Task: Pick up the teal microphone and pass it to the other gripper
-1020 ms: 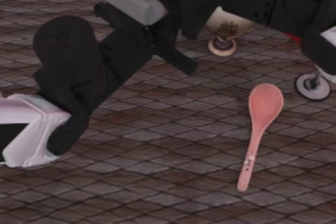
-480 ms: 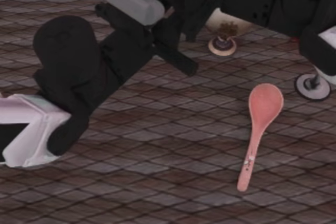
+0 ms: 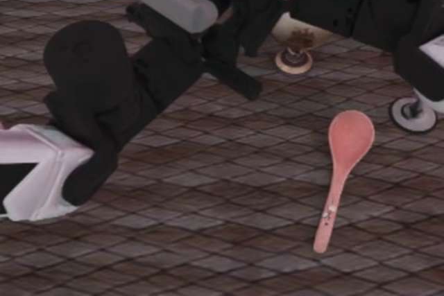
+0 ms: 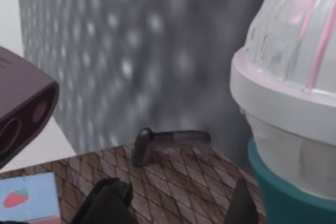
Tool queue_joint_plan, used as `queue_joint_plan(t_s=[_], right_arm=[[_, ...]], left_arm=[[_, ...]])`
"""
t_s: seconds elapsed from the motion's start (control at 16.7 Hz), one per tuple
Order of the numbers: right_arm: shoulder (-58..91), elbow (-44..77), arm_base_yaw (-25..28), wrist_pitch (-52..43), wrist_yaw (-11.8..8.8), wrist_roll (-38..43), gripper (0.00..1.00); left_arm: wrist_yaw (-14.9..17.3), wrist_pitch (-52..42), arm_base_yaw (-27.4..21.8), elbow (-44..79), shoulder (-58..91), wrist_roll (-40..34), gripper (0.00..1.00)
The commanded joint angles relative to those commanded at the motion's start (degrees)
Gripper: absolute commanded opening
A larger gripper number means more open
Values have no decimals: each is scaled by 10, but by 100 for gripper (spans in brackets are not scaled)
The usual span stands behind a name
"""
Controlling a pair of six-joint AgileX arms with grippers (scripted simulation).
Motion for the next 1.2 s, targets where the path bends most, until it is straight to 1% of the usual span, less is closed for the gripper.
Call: queue_joint_plan(t_s=[0.36, 1.14, 1.2], right_arm=[[0, 0, 0, 0, 0, 0, 0], [0, 0, 0, 0, 0, 0, 0], [0, 0, 0, 0, 0, 0, 0]], left_arm=[[0, 0, 0, 0, 0, 0, 0], [0, 0, 0, 0, 0, 0, 98], [0, 0, 0, 0, 0, 0, 100]])
